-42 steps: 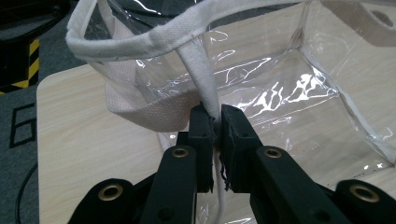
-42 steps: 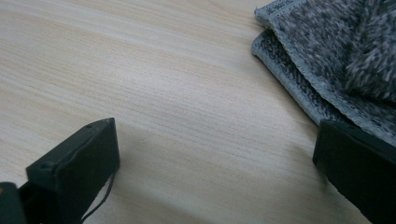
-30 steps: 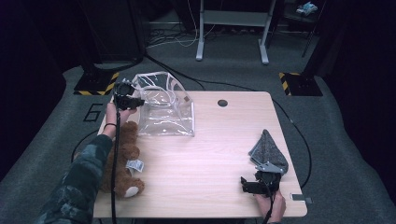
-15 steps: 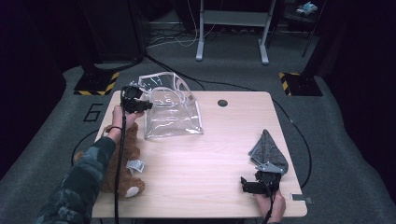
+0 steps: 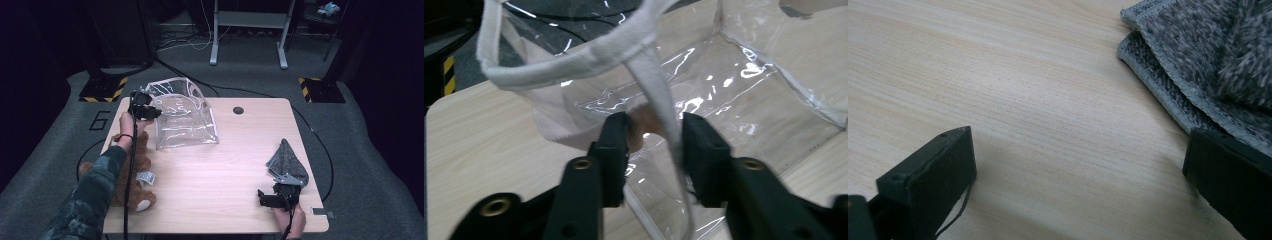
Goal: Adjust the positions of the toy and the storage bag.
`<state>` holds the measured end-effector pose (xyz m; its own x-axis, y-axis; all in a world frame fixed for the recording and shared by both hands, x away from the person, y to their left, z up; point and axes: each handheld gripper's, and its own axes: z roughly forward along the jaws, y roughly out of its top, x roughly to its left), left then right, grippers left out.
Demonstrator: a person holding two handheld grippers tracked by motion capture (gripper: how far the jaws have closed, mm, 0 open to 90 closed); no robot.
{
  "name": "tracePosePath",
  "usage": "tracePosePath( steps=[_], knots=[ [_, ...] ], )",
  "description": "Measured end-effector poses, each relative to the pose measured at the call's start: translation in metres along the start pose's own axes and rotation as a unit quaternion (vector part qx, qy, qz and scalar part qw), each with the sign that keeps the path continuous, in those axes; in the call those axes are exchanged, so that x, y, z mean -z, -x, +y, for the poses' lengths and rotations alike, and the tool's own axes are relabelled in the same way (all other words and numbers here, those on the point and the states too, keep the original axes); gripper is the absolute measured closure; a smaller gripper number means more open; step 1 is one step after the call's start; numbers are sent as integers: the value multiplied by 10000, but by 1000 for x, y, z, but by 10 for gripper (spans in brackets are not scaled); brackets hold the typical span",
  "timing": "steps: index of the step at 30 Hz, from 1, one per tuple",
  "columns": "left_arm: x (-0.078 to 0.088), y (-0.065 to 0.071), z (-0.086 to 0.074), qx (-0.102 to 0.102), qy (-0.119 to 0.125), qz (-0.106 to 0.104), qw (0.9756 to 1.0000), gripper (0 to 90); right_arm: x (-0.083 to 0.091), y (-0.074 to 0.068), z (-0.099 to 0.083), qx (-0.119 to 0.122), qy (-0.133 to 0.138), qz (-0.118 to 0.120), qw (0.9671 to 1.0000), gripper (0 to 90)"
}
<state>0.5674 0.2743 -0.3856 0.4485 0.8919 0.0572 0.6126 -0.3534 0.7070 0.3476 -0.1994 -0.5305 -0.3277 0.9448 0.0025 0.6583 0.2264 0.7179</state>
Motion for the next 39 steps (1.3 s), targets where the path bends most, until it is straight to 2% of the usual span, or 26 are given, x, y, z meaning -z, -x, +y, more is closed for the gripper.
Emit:
tracePosePath(
  steps=[1,4,7,11,12,16,17,18,19,21,22,24,26,28,29,30,31,32,33,34,35,36,39],
  knots=[
    [1,2,0,-13,9,-10,10000,747,0,0,0,0,0,0,10000,0],
    [4,4,0,-48,70,-206,9998,825,0,0,0,-1,0,-1,10000,0],
    [6,4,0,-42,62,-306,9995,833,0,0,0,-2,0,-2,10000,0],
    [9,5,-2,-11,72,-608,9981,834,0,0,0,1,3,-6,10000,0],
    [9,7,-3,6,135,-596,9981,834,0,0,0,1,3,-6,10000,0],
    [11,16,-6,-216,58,-784,9967,835,0,0,0,-3,4,-6,10000,0],
    [11,19,-7,-183,118,-783,9967,835,0,0,0,-9,-6,-4,10000,0],
    [13,20,-7,-180,76,-839,9963,835,0,0,0,-2,-2,0,10000,0],
    [14,21,-7,-239,65,-882,9958,836,0,0,0,-9,-8,-2,10000,0],
    [16,24,-8,-219,66,-904,9956,839,0,0,0,-4,-8,0,10000,0],
    [17,25,-9,-338,27,-913,9952,839,0,0,0,8,-10,5,10000,0],
    [18,27,-10,-288,85,-907,9954,839,0,0,0,7,-2,5,10000,0],
    [19,25,-9,-344,4,-935,9950,836,0,1,1,24,-27,15,10000,0],
    [17,23,-8,-266,-3,-889,9957,758,0,1,2,43,-56,25,10000,2],
    [17,23,-7,-276,-44,-837,9961,626,-1,1,3,65,-65,57,9999,22],
    [16,23,-6,-182,-19,-828,9964,552,0,0,4,57,-78,66,9999,46],
    [14,23,-3,-182,-35,-702,9974,498,-1,-3,8,172,-63,97,9998,69],
    [14,23,-3,-182,-35,-702,9974,515,-1,-3,8,172,-63,97,9998,69],
    [13,24,-2,-268,-44,-606,9978,515,-1,-5,11,212,-115,110,9996,68],
    [11,25,-3,-268,3,-563,9981,600,-1,-8,15,229,-100,175,9995,69],
    [10,24,-2,-265,6,-625,9977,738,-1,-11,21,322,-73,247,9992,88],
    [10,25,-2,-262,24,-660,9975,774,-1,-12,25,405,-38,289,9988,95],
    [11,29,-1,-324,83,-738,9967,823,-2,-14,32,448,-21,355,9984,105]
  ],
)
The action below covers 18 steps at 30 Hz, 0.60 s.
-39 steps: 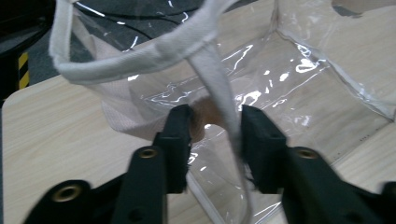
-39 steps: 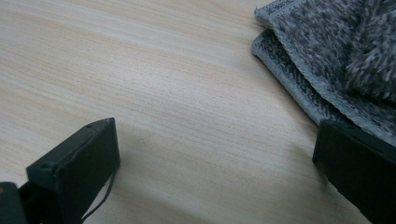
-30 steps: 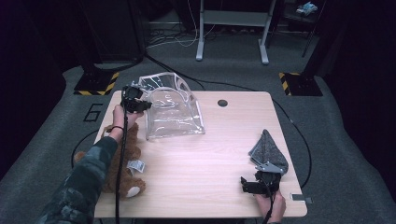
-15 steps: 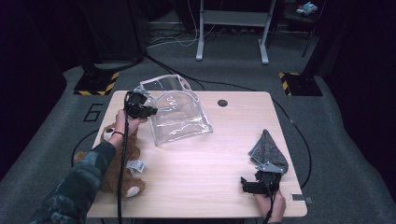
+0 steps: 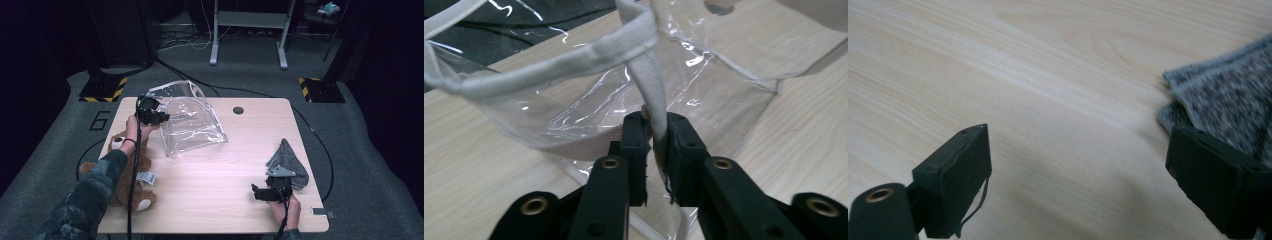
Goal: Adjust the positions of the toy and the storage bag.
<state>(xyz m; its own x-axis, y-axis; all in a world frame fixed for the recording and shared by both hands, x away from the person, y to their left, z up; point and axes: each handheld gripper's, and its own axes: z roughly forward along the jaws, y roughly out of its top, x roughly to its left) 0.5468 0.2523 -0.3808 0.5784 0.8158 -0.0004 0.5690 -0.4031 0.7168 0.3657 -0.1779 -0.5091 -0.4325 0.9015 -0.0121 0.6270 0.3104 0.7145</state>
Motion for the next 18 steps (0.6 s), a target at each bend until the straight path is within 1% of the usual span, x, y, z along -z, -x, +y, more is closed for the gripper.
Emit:
tracePosePath(
  steps=[2,3,4,6,7,10,11,12,15,16,17,18],
  knots=[
    [1,2,0,-39,9,-94,9999,828,-2,-1,8,45,70,52,10000,125],
    [2,3,0,-64,10,-99,9999,831,-2,-1,12,130,92,108,9998,132],
    [2,3,0,-58,13,-150,9999,831,-4,-1,17,200,92,120,9997,134],
    [4,3,0,-88,-17,-204,9998,830,-8,-1,27,250,164,160,9994,136],
    [4,3,0,-95,-35,-228,9997,829,-10,-2,33,283,133,212,9993,137],
    [3,3,0,-68,-30,-255,9996,827,-20,-1,52,329,156,368,9987,138],
    [3,3,0,-70,-14,-252,9997,827,-25,-1,67,378,176,440,9982,139],
    [3,3,0,-70,-19,-262,9996,827,-25,-1,67,378,176,440,9982,139],
    [3,3,0,-63,-18,-282,9996,826,-33,-1,90,478,247,525,9972,145],
    [3,3,-1,-56,-17,-279,9996,826,-35,-2,95,467,258,546,9971,149],
    [3,4,-1,-55,-5,-286,9996,826,-38,-2,101,549,279,556,9965,152],
    [2,4,-2,-40,-20,-299,9995,825,-41,-2,107,530,277,600,9964,157]
  ],
)
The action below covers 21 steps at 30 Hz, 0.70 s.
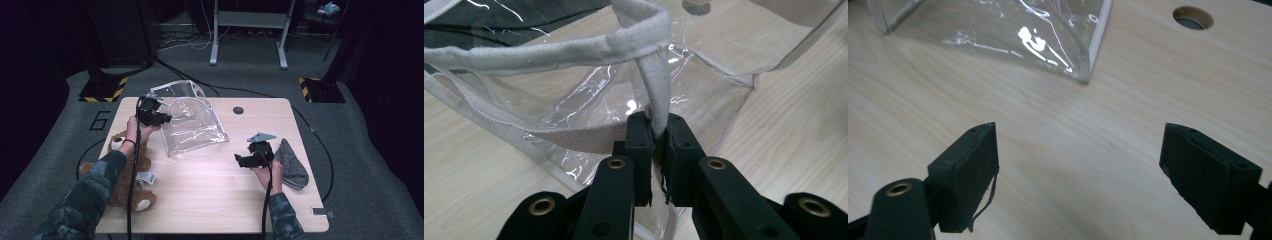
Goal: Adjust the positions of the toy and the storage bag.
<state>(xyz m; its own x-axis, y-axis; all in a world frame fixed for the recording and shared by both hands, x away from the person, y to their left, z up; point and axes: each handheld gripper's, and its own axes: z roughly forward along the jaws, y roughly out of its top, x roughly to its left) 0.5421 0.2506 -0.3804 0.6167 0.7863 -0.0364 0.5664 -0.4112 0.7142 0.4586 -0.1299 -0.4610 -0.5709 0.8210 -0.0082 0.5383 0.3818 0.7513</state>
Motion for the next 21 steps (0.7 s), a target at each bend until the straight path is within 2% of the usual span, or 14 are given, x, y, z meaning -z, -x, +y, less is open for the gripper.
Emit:
tracePosePath(
  steps=[8,9,10,14,17,20,21],
  knots=[
    [1,1,-1,-10,36,-61,10000,825,-31,0,39,132,80,145,9998,230],
    [1,1,-1,-11,40,-65,10000,825,-37,-1,46,124,113,258,9995,304],
    [1,1,-1,-14,46,-63,10000,825,-37,-1,46,124,113,258,9995,304],
    [1,2,-1,-23,22,-57,10000,824,-46,-4,59,307,202,317,9988,409],
    [1,2,0,-13,-7,-63,10000,823,-54,-3,71,239,305,294,9988,531],
    [0,2,0,6,18,-71,10000,822,-58,-3,76,263,336,424,9982,539],
    [0,2,0,14,17,-64,10000,822,-60,-6,79,342,359,376,9981,565]
  ],
)
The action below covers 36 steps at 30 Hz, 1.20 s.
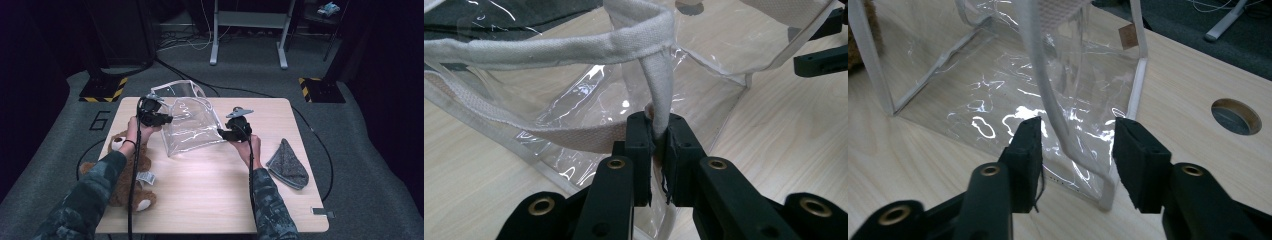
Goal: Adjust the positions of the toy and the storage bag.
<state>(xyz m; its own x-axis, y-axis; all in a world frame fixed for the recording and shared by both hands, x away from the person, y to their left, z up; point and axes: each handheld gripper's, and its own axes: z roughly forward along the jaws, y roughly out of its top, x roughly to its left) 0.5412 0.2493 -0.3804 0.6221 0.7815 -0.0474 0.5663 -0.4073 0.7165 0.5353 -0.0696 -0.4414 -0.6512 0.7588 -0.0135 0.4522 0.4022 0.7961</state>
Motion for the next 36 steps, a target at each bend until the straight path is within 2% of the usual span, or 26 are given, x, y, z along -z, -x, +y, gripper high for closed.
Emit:
tracePosePath(
  steps=[2,4,6,8,13,15,19,25,26,33,36],
  knots=[
    [0,-1,0,9,0,-9,10000,822,-5,-3,4,19,-59,95,9999,590],
    [0,-1,0,25,-33,-2,10000,823,-9,-7,8,144,-94,-34,9998,693],
    [1,-1,0,31,-37,3,10000,823,-9,-10,11,173,-61,-76,9998,798],
    [1,-2,0,16,-34,1,10000,823,-9,-14,13,243,-103,-207,9994,856],
    [1,-2,-2,57,16,13,10000,824,-3,-14,11,314,-146,-265,9990,872],
    [1,-2,-2,68,27,3,10000,824,1,-14,8,227,-152,-271,9993,872],
    [0,1,-1,54,-21,-32,10000,826,12,-15,2,204,-177,-247,9993,873],
    [-1,6,-2,16,-48,-170,9998,823,29,-17,-10,102,-214,-237,9994,872],
    [-1,8,-2,58,-23,-180,9998,819,37,-17,-15,145,-221,-187,9995,872],
    [-4,18,-2,27,13,-368,9993,816,56,-21,-30,135,-238,-188,9994,872],
    [-6,24,-1,28,3,-492,9988,814,65,-22,-37,7,-239,-186,9995,873]
  ],
)
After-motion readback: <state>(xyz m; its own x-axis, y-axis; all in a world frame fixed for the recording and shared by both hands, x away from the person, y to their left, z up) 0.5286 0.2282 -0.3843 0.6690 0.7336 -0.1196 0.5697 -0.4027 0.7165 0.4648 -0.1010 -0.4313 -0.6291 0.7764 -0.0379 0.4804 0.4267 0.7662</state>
